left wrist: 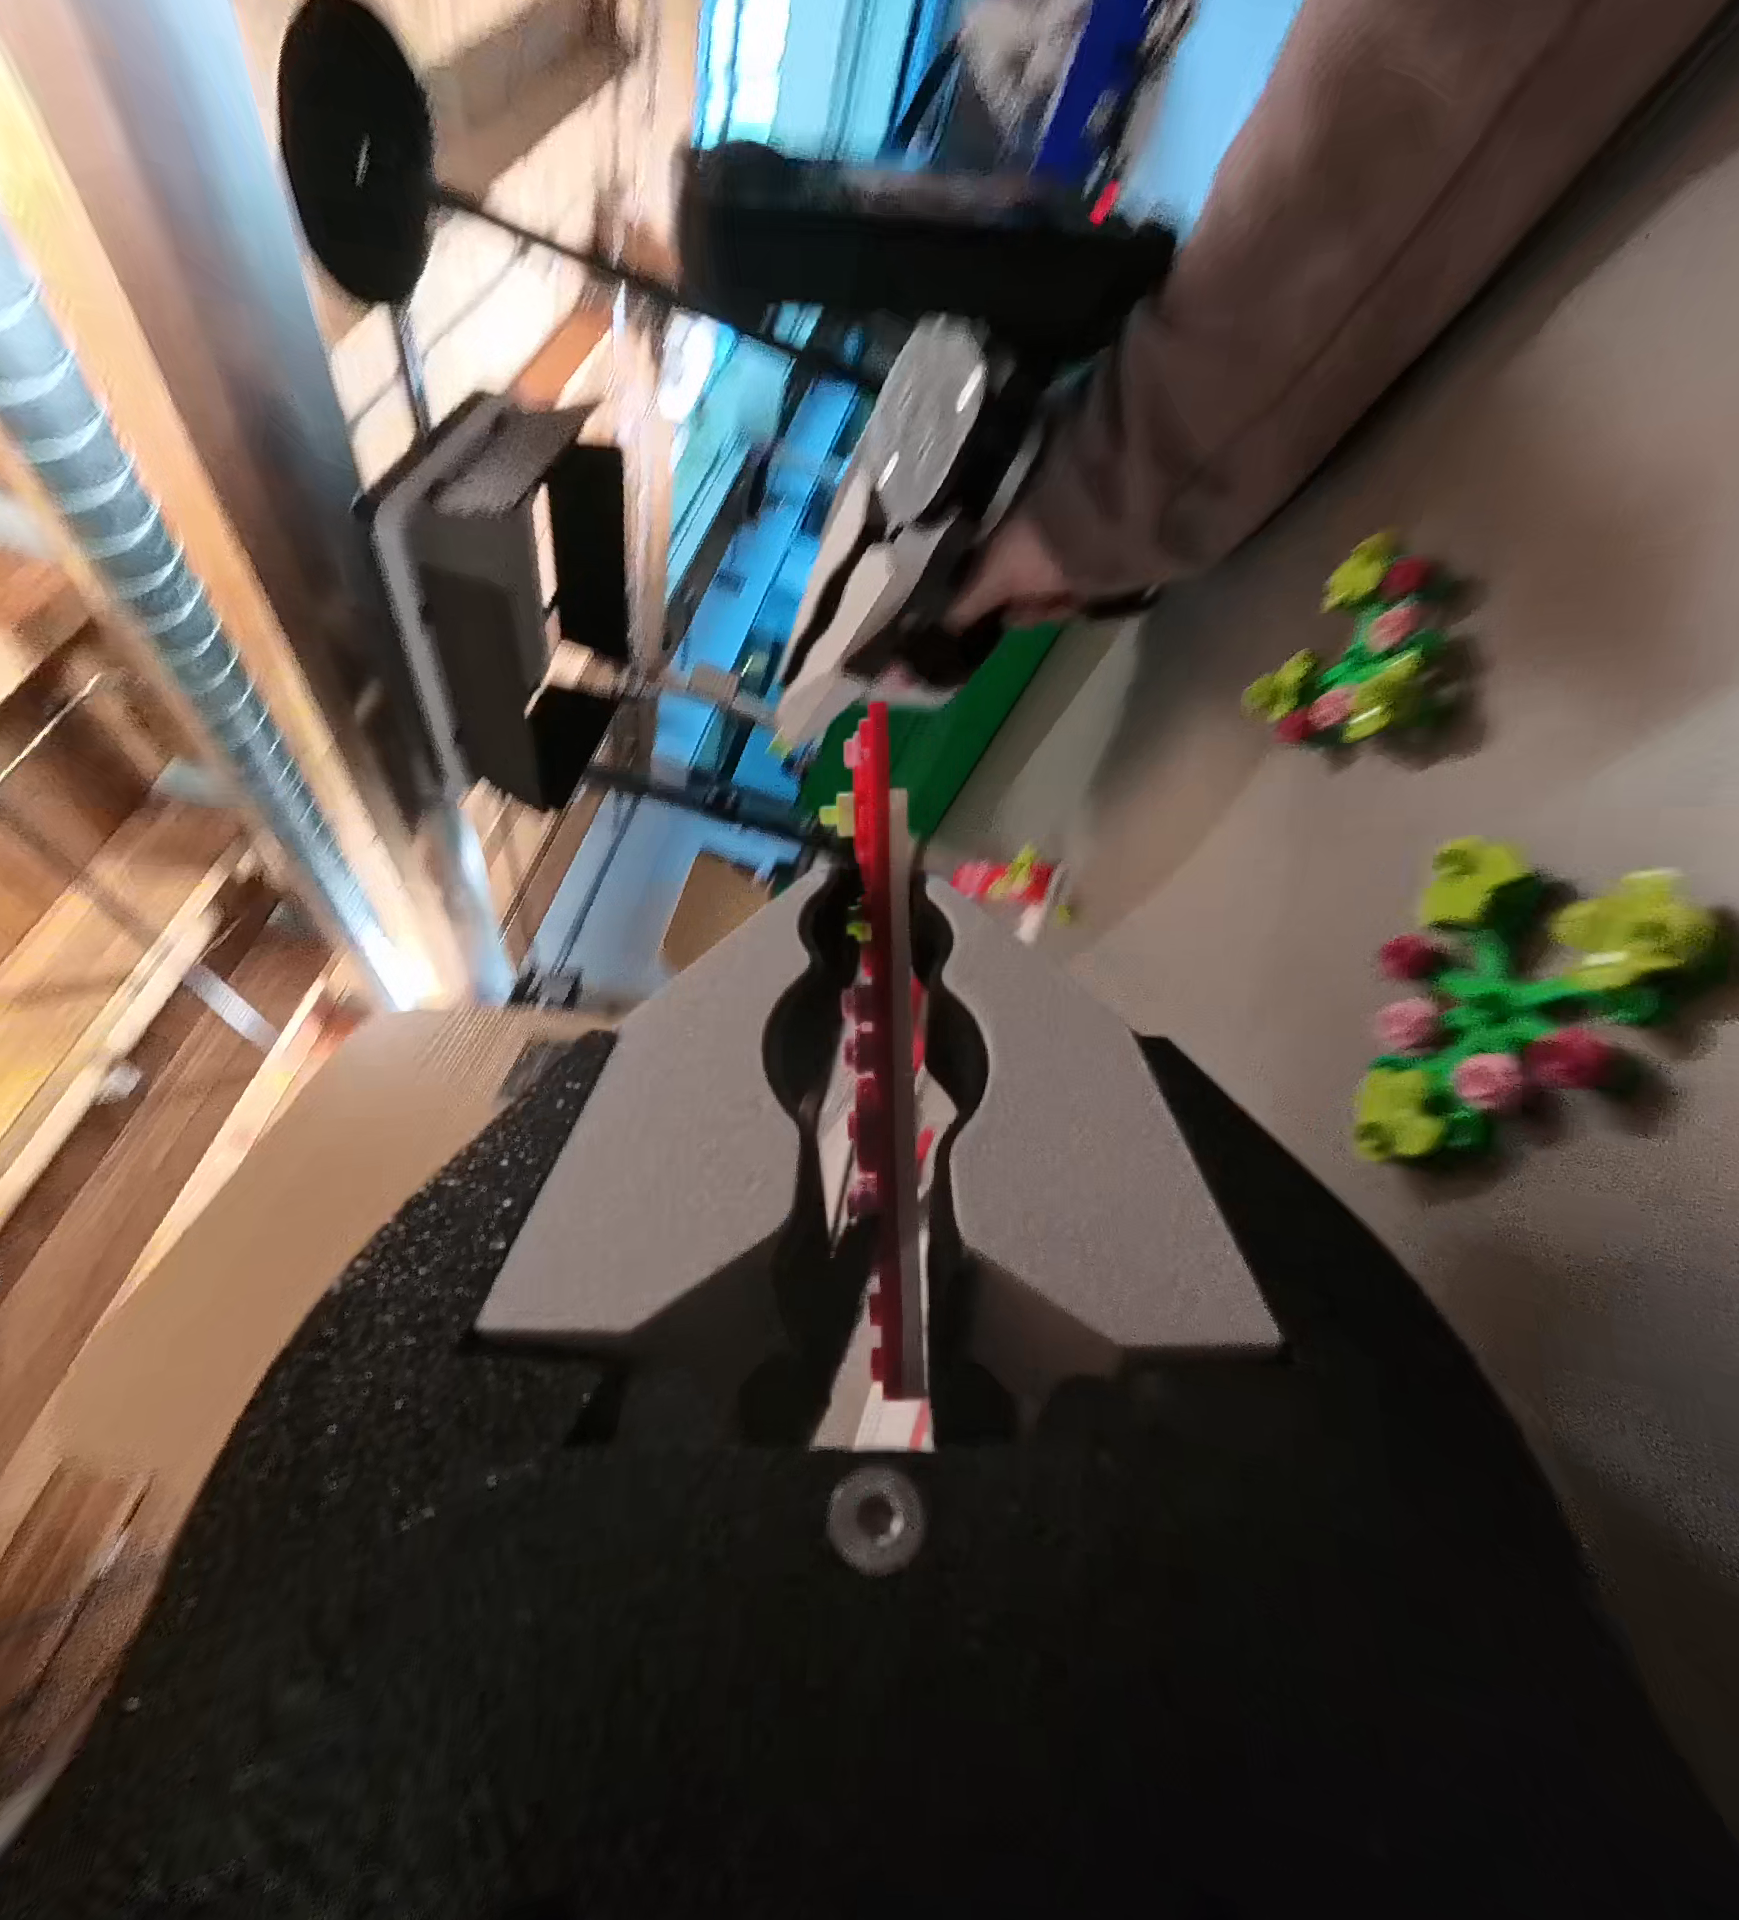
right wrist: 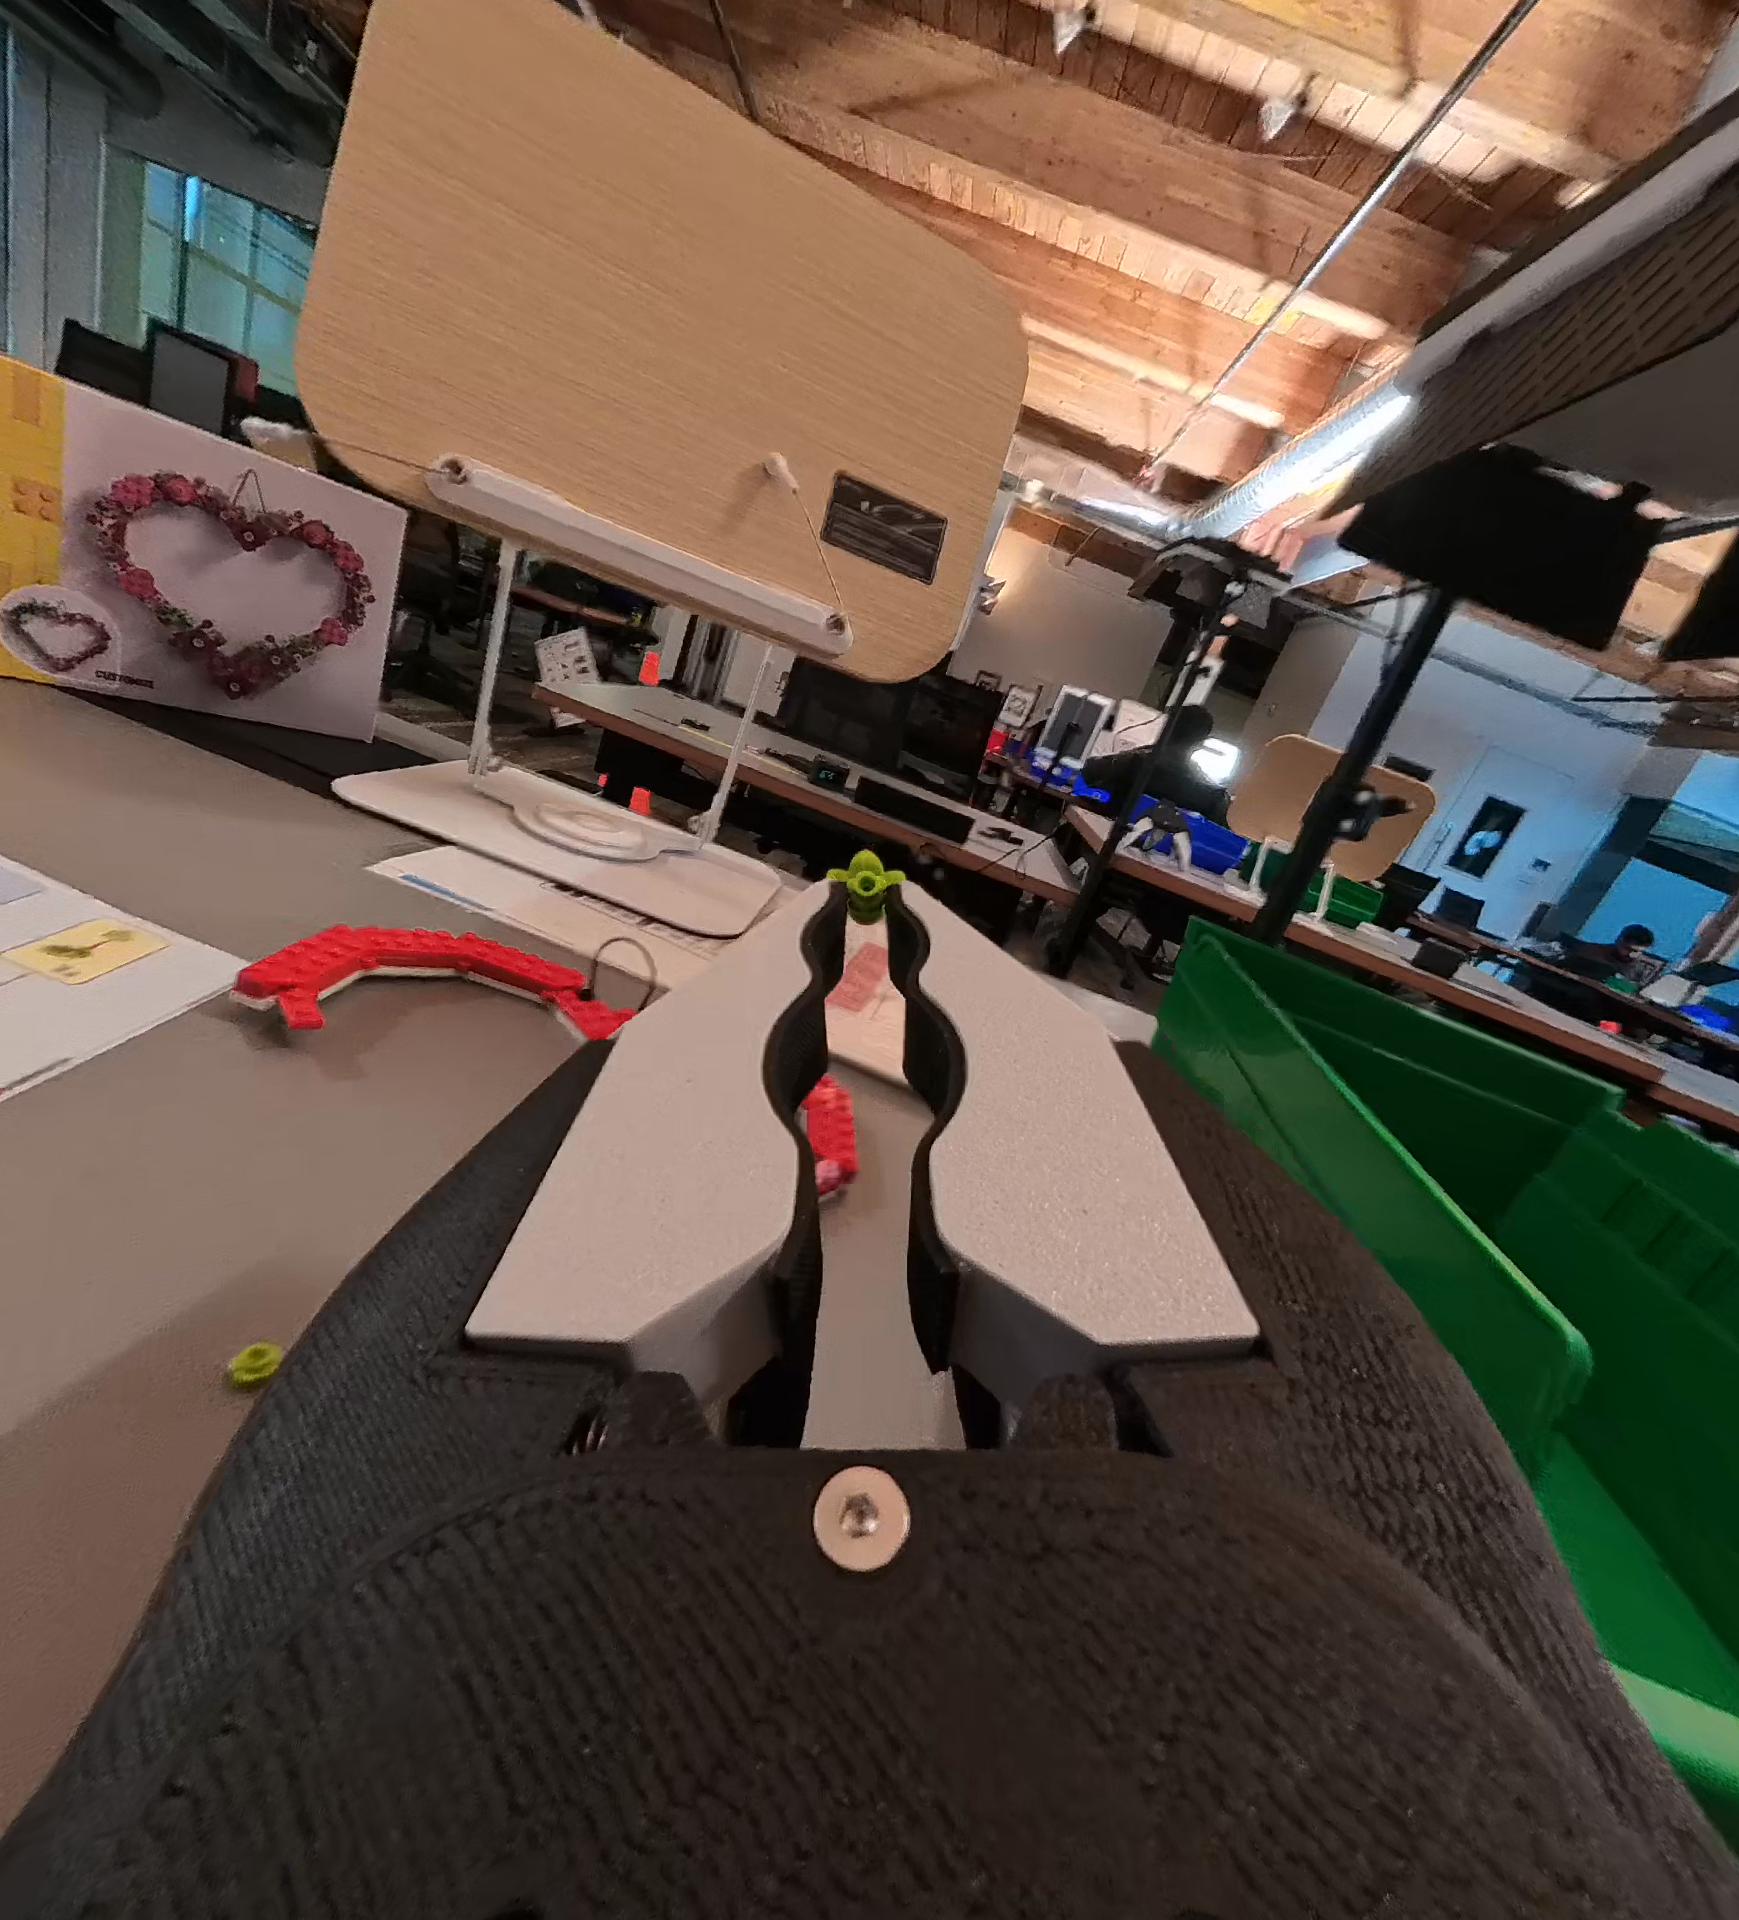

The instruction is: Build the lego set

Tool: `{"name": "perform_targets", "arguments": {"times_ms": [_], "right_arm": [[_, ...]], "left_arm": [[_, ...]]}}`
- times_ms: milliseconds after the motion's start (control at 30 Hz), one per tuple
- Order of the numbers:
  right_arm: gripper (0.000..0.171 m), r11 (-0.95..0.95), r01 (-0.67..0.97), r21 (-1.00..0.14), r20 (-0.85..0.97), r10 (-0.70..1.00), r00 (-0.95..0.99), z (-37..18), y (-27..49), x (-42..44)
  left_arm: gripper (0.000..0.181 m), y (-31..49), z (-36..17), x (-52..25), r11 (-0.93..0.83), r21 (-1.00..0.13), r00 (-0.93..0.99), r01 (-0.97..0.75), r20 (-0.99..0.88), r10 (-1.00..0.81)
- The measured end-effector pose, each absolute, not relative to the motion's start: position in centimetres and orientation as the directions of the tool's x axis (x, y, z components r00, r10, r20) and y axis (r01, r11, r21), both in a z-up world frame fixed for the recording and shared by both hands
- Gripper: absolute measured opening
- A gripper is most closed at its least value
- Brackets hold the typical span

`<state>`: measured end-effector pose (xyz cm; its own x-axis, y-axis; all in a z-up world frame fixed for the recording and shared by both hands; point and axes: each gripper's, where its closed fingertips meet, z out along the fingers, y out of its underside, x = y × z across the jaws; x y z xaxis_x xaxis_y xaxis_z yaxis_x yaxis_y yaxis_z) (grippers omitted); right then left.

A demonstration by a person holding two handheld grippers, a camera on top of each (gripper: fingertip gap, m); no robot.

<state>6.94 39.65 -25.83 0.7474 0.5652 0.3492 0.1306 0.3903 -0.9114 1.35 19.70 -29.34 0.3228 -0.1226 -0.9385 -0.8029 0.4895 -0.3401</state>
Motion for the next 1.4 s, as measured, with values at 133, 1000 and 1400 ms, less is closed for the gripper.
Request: {"name": "perform_targets", "arguments": {"times_ms": [133,1000,1400], "right_arm": [[0.005,0.319,0.108,-0.942,0.327,0.788,0.522,-26.2,36.3,3.2],[0.005,-0.213,0.430,-0.877,-0.337,0.912,-0.234,-33.0,23.7,-2.4],[0.005,-0.078,0.447,-0.891,-0.201,0.951,-0.236,-33.6,23.7,-2.7]], "left_arm": [[0.008,22.4,-29.9,-2.4,0.276,-0.376,0.360,-0.884,-0.927,-0.109],[0.008,23.8,-34.3,-4.3,0.127,-0.179,0.144,-0.976,-0.960,-0.242],[0.008,23.9,-34.8,-4.5,0.114,-0.202,0.164,-0.973,-0.946,-0.278]]}}
